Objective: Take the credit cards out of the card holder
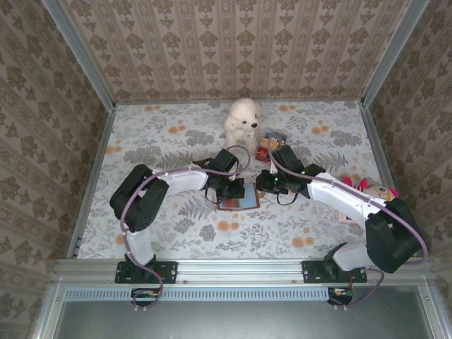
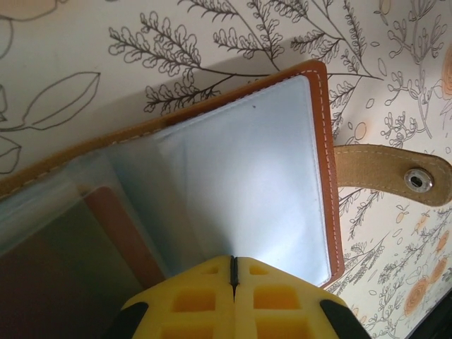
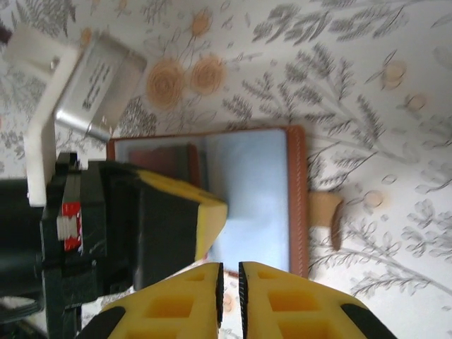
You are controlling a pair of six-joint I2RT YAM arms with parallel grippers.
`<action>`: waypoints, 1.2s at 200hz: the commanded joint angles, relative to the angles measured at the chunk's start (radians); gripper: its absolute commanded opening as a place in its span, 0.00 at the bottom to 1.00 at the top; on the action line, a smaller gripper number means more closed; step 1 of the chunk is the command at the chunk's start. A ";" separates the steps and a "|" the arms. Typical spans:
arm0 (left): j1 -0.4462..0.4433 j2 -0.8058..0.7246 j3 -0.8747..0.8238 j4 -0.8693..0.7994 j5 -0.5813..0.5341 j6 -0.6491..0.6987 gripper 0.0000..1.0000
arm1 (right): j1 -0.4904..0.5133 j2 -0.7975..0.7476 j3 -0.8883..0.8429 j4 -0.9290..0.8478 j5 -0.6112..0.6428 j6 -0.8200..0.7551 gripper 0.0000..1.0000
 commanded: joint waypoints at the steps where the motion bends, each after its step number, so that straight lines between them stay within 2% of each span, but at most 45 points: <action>1: -0.003 -0.057 0.029 -0.043 -0.008 0.018 0.06 | 0.031 -0.023 -0.020 0.035 -0.032 0.049 0.16; 30: 0.006 -0.099 0.067 -0.147 -0.069 0.066 0.09 | 0.073 -0.006 -0.018 0.074 -0.036 0.070 0.12; 54: 0.031 -0.144 0.056 -0.197 -0.107 0.089 0.11 | 0.119 0.088 0.035 0.061 -0.027 0.066 0.09; 88: 0.089 -0.220 -0.039 -0.178 -0.133 0.058 0.13 | 0.177 0.188 0.129 0.028 0.008 0.073 0.08; 126: 0.124 -0.265 -0.145 -0.107 -0.107 -0.003 0.13 | 0.198 0.270 0.221 -0.055 0.087 0.064 0.07; 175: 0.145 -0.260 -0.219 0.002 -0.083 -0.097 0.13 | 0.192 0.394 0.268 -0.035 0.045 0.055 0.09; 205: 0.154 -0.246 -0.245 0.069 -0.044 -0.130 0.17 | 0.192 0.430 0.272 -0.052 0.084 0.055 0.18; 240: 0.156 -0.215 -0.234 0.082 -0.029 -0.132 0.18 | 0.192 0.455 0.278 -0.062 0.099 0.046 0.23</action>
